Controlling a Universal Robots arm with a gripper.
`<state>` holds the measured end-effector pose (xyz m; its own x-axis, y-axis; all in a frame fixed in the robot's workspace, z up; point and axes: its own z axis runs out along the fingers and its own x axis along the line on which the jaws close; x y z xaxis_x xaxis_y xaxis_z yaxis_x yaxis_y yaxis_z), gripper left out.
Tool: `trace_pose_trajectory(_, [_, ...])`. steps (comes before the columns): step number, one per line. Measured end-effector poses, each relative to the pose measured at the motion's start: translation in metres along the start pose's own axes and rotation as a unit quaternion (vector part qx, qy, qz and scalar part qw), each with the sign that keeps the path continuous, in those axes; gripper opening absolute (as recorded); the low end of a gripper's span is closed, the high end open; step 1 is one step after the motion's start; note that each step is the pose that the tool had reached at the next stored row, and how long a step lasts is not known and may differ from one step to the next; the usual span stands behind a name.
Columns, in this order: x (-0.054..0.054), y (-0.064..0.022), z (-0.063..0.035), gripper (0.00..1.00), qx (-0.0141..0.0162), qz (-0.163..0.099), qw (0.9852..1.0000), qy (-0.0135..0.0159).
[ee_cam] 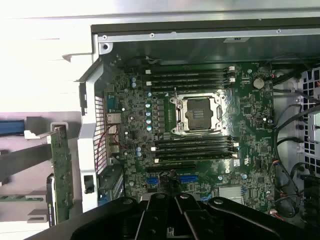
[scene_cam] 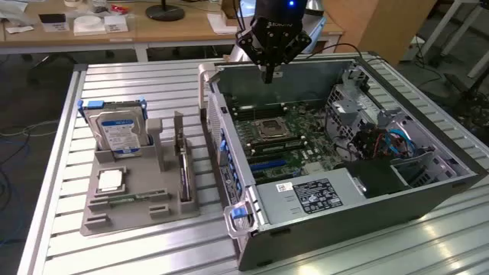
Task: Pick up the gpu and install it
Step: 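Reach for the gpu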
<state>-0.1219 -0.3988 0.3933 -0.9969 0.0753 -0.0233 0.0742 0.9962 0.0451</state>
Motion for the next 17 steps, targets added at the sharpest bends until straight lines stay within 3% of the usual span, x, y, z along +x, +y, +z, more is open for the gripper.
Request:
trace_pose_trajectory(9, [0.0, 0.0, 0.0, 0.11, 0.0, 0.0, 1.0, 0.0])
trace_pose_trajectory(17, [0.0067, -0.0005, -0.0002, 0.11, 0.0, 0.0, 1.0, 0.0])
